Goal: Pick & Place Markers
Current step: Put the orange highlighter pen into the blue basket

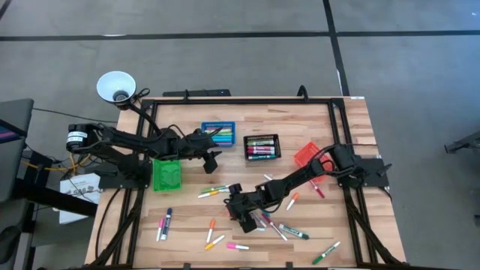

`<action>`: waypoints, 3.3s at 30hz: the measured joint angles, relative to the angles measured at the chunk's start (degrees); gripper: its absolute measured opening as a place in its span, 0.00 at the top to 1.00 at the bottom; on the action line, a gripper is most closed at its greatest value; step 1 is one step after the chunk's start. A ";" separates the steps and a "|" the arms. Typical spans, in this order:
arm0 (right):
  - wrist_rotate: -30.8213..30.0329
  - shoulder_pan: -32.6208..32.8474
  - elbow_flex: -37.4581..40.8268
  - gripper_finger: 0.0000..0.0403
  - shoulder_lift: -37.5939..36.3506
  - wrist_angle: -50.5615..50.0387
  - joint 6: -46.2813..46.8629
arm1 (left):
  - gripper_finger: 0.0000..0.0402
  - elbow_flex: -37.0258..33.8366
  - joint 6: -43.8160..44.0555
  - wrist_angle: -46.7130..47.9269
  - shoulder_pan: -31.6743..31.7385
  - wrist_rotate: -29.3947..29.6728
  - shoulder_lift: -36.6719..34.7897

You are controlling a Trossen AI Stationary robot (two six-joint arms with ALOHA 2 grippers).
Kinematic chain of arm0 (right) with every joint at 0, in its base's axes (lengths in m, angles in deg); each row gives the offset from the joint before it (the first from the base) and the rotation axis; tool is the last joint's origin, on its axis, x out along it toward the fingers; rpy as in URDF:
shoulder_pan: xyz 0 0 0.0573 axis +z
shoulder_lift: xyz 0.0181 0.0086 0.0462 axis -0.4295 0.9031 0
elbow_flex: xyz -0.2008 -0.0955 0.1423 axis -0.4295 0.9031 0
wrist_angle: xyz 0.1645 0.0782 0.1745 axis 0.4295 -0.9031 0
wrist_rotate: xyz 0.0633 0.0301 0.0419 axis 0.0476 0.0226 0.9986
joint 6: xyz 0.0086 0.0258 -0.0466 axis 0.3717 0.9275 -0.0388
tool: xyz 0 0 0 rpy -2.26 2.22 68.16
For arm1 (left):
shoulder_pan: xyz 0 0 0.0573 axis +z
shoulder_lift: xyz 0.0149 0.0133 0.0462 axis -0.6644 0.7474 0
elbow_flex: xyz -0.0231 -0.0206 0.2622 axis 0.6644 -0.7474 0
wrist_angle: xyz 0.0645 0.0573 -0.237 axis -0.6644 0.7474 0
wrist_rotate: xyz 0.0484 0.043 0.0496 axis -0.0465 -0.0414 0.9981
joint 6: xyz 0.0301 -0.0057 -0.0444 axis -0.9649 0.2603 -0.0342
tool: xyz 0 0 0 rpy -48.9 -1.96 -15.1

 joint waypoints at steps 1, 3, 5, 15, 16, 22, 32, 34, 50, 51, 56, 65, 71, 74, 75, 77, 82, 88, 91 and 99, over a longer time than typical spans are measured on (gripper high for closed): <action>0.13 -0.15 0.00 0.41 0.00 -0.14 0.05 | 0.62 0.00 0.00 0.02 0.00 0.00 0.00; 0.37 -0.45 0.00 0.46 0.02 -0.30 0.46 | 0.62 0.00 0.00 0.00 0.00 0.00 0.00; 0.39 -0.52 0.04 0.52 -0.24 -0.47 0.44 | 0.62 0.00 0.00 -0.02 0.00 0.00 0.00; -0.14 -0.84 -0.17 0.87 -0.10 1.29 0.37 | 0.63 0.00 -0.01 -0.07 0.00 0.00 0.00; -0.31 -0.91 -0.91 0.88 0.05 1.27 0.37 | 0.63 0.00 -0.02 -0.09 0.00 0.00 0.00; -2.97 -1.22 -8.08 0.86 -1.02 -0.09 -0.02 | 0.63 0.00 0.00 -0.09 0.00 -0.02 0.00; -10.26 0.75 -11.13 0.86 -17.66 -7.80 -2.77 | 0.63 -0.04 -0.02 0.01 -0.85 -0.39 0.00; -12.08 1.77 -11.13 0.86 -21.82 -8.22 -4.91 | 0.63 -0.04 -0.02 0.05 -0.83 -0.37 0.00; -19.22 -4.70 29.05 0.86 -24.80 64.84 -0.52 | 0.63 -0.09 -7.27 -18.82 -8.67 -14.21 0.00; -19.16 -5.61 29.79 0.86 -23.60 69.34 0.98 | 0.63 -0.09 -7.96 -20.96 -9.61 -14.20 0.00; -15.69 -8.11 28.29 0.86 -17.31 76.66 3.44 | 0.63 -0.07 -8.55 -27.60 -11.74 -13.86 -0.04; -12.69 -10.06 19.58 0.86 -12.70 74.00 3.47 | 0.63 -0.07 -7.67 -28.67 -11.82 -10.36 -0.04; -12.68 -10.62 16.43 0.86 -12.65 69.12 3.43 | 0.63 -0.07 -7.72 -28.49 -11.82 -10.34 -0.04; -12.64 -10.58 15.91 0.86 -12.79 69.27 3.10 | 0.65 -0.07 -7.72 -28.46 -11.82 -10.34 -0.04; -12.62 -10.55 15.91 0.86 -12.74 68.97 3.06 | 0.67 -0.07 -7.72 -28.44 -11.82 -10.34 -0.04; -12.64 -10.55 15.87 0.86 -12.74 69.08 3.06 | 0.72 -0.07 -7.72 -28.44 -11.82 -10.32 -0.04; -12.69 -10.63 15.80 0.81 -12.74 69.15 3.06 | 0.83 -0.07 -7.59 -28.37 -11.63 -10.30 -0.04; -12.71 -10.73 15.80 0.77 -12.74 69.07 6.33 | 0.79 -0.07 -7.54 -27.98 -11.63 -9.87 -0.04; -12.77 -10.73 15.80 0.76 -12.77 68.42 4.10 | 0.78 -0.07 -7.56 -26.48 -11.65 -7.79 -0.04; -18.26 -10.71 15.80 0.62 -13.07 62.27 -1.03 | 0.81 -0.11 -7.63 -20.71 -10.89 0.75 0.00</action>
